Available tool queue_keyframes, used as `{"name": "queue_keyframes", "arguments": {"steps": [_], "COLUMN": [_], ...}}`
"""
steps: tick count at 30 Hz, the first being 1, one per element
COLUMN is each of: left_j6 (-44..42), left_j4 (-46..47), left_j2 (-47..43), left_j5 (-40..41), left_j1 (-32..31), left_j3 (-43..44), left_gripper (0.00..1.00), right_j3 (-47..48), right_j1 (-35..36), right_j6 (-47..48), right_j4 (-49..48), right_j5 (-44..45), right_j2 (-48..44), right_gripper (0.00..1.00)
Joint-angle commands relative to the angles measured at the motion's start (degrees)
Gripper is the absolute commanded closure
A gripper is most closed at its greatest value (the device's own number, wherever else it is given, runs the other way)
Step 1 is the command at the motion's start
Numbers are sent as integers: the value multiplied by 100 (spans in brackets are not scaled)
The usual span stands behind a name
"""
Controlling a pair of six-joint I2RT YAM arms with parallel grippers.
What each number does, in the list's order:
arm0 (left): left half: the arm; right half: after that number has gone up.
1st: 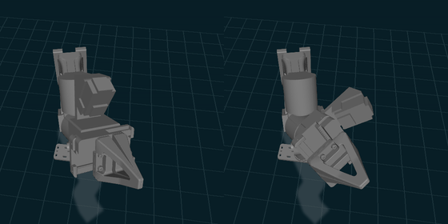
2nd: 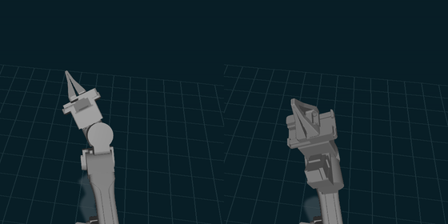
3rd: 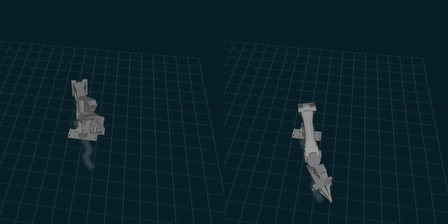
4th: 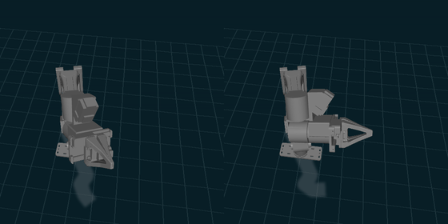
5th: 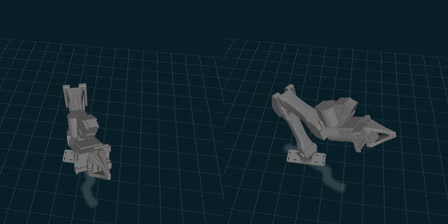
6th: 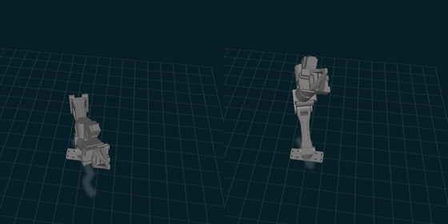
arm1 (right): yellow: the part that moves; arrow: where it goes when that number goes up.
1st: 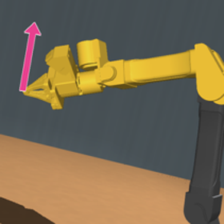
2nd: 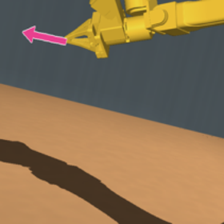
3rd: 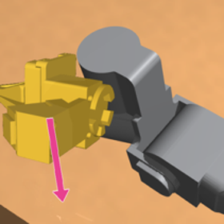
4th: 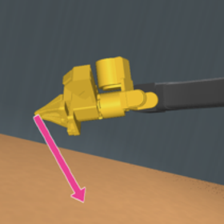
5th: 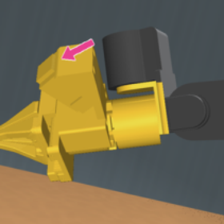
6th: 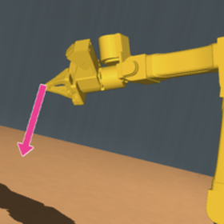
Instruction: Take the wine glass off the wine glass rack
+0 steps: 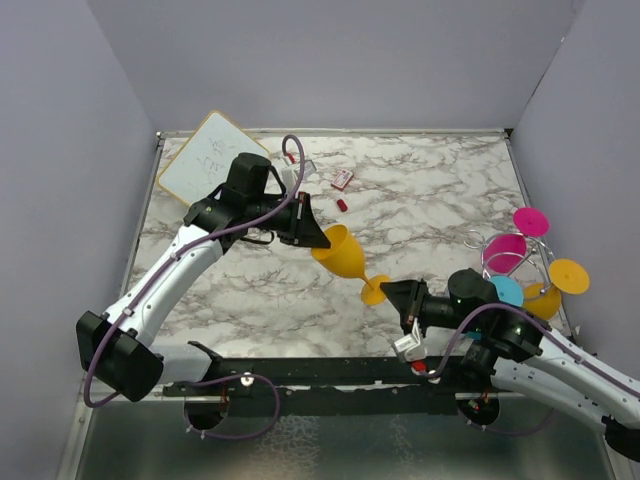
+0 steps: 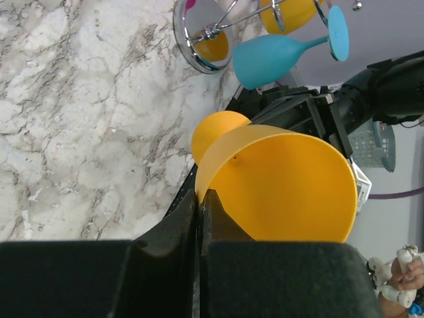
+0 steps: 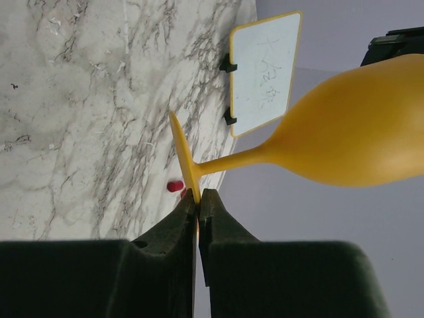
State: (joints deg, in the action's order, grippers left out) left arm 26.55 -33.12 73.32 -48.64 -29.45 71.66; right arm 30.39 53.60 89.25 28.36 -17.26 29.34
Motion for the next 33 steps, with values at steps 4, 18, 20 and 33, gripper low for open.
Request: {"name": "queue_keyframes", "arguments": {"steps": [4,18,20,33], "left_j6": [22,-713,-768,-657], "left_j4": [-22,-1000,-999,-185], "left_j2": [-155,-272,-327,-219], "left_j5": [257,2995,3515,6231], "left_j1": [-54,-59,-56,95], "left_j3": [31,590,438,-508], "left_gripper": [100,100,100,100], "right_j3": [-60,-46,-23,36], "right_j1": [62,71,69,71], "right_j6": [-218,-663,-948,-1730], "right_j4": [-401,-695,-912,-1323], "right_j5": [82,149,10,-583], "right_j2": [-120,-76,-131,-17], "right_gripper": [80,0,0,0]}}
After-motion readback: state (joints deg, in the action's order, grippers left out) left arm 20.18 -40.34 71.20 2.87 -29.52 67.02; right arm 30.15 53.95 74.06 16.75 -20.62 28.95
